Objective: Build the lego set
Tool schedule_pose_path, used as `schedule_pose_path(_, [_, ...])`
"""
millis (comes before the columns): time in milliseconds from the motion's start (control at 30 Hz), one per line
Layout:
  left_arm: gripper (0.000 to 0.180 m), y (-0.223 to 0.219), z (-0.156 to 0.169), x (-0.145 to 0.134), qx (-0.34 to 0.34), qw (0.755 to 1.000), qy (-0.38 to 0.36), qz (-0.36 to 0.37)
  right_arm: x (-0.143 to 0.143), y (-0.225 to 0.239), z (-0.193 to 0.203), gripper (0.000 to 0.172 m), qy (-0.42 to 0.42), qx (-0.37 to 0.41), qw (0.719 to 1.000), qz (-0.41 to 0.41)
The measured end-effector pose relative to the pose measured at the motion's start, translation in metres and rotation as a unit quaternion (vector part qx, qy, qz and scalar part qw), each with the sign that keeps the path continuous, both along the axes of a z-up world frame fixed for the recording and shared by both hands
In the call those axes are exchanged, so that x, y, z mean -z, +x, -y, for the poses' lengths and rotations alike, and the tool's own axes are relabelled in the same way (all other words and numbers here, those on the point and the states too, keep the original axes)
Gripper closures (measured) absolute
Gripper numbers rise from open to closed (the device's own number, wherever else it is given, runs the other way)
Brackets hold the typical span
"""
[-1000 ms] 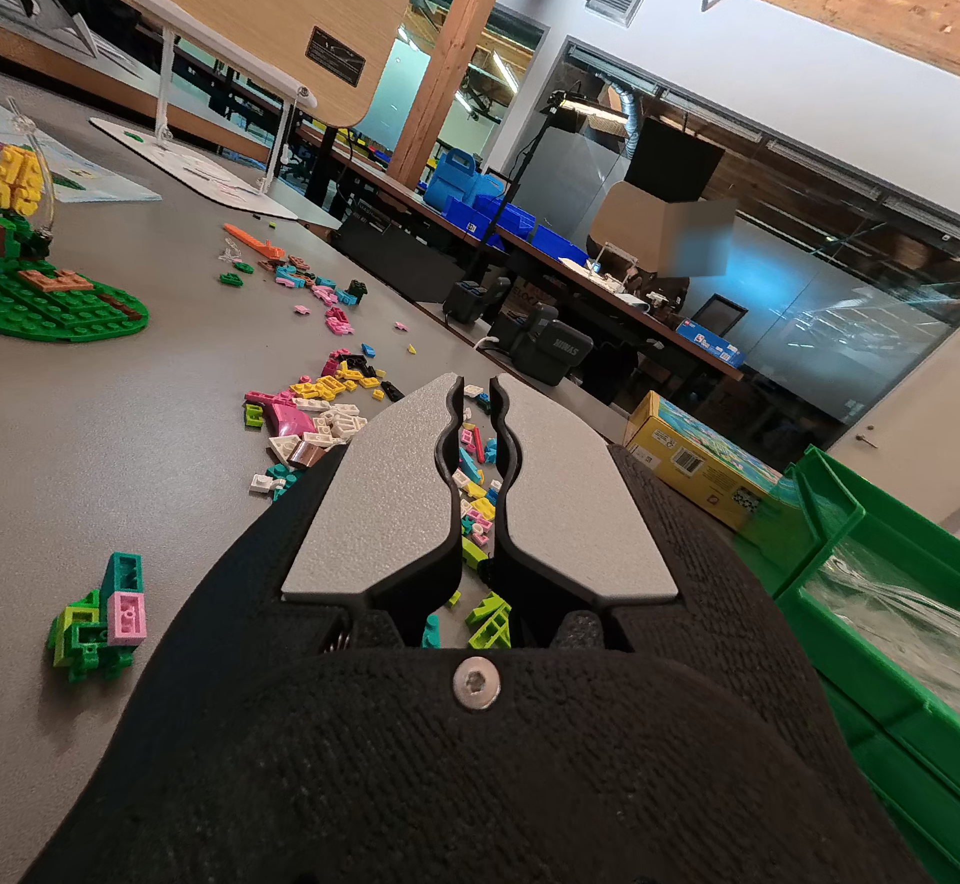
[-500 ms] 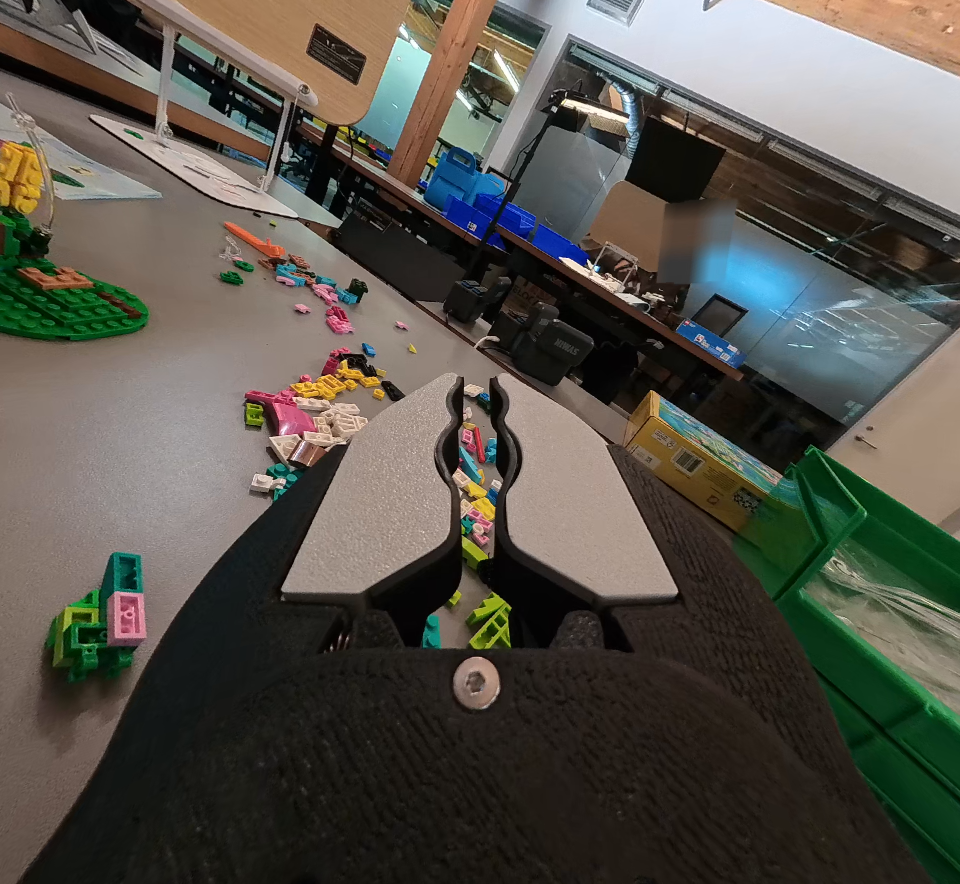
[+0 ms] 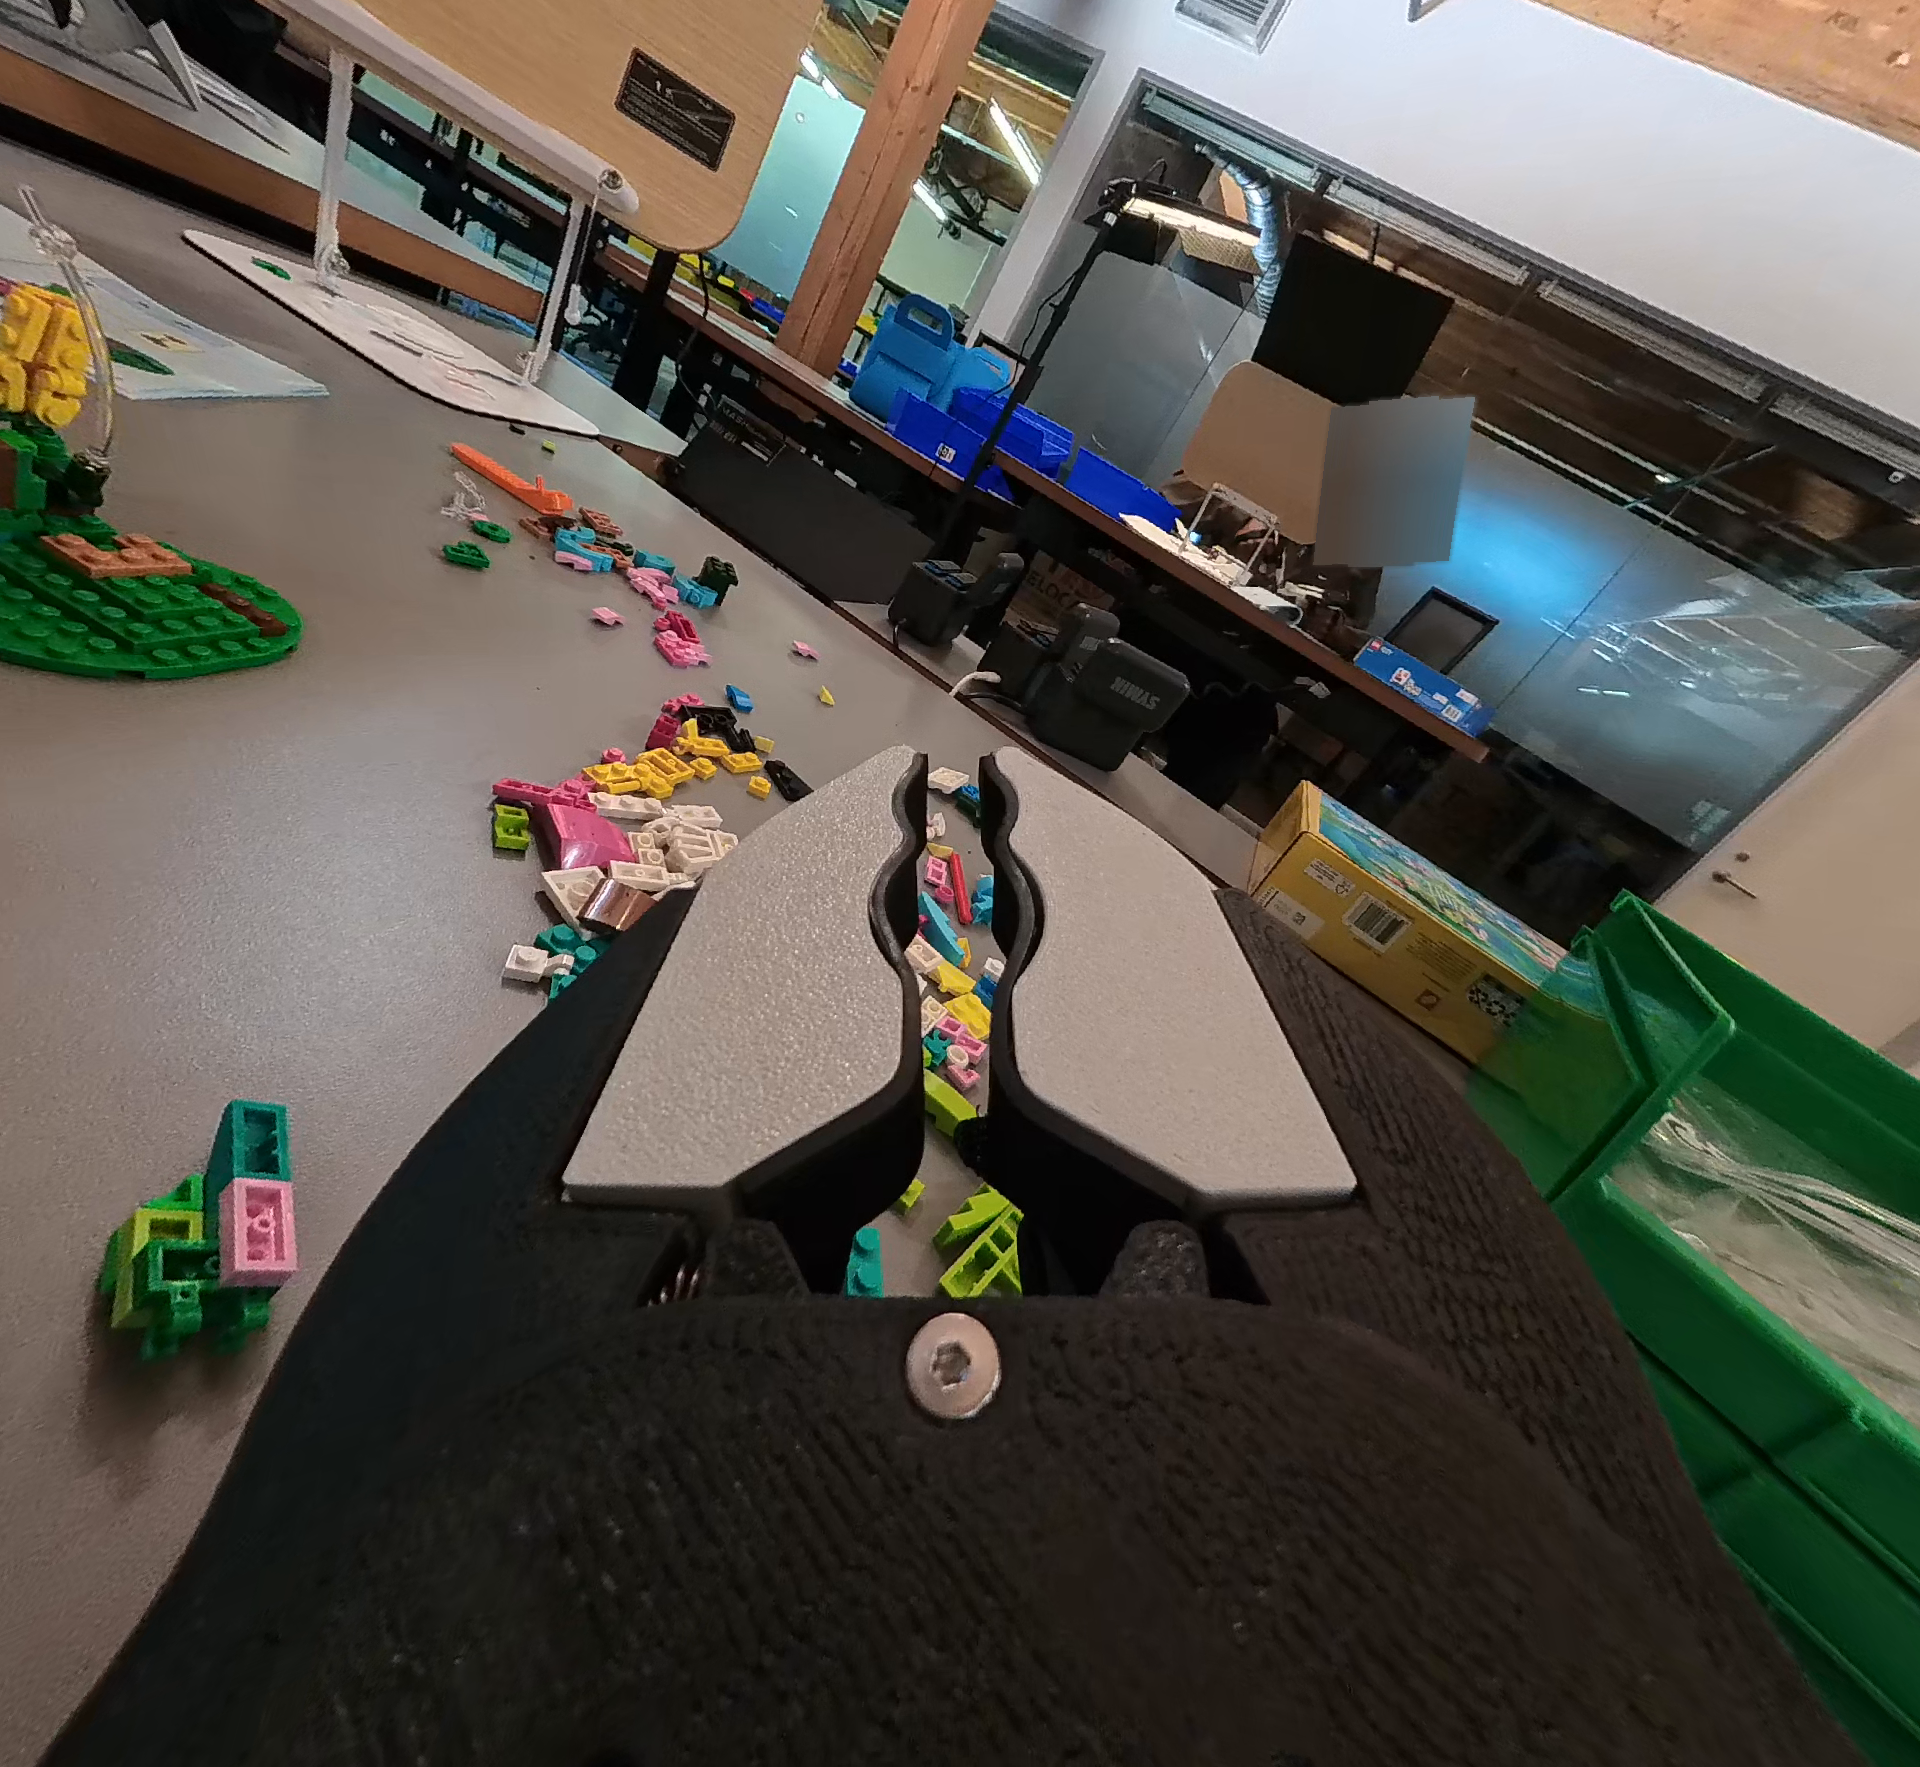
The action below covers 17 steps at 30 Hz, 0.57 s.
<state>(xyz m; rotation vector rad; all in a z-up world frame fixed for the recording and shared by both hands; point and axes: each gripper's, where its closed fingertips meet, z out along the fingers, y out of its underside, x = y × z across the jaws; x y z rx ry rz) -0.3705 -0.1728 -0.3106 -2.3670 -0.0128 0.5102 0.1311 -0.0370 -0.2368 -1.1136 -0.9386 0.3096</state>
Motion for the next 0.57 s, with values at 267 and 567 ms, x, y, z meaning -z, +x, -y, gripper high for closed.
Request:
schedule_pose_path(267, [0.18, -0.066, 0.065, 0.012, -0.176, 0.983, -0.056, 0.011, 0.001, 0.0, 0.0, 0.165, -0.001, 0.0, 1.0, 0.0])
schedule_pose_path(567, [0.18, -0.048, 0.085, 0.033, -0.163, 0.973, -0.136, 0.095, 0.001, 0.0, -0.001, 0.164, -0.001, 0.001, 1.0, 0.001])
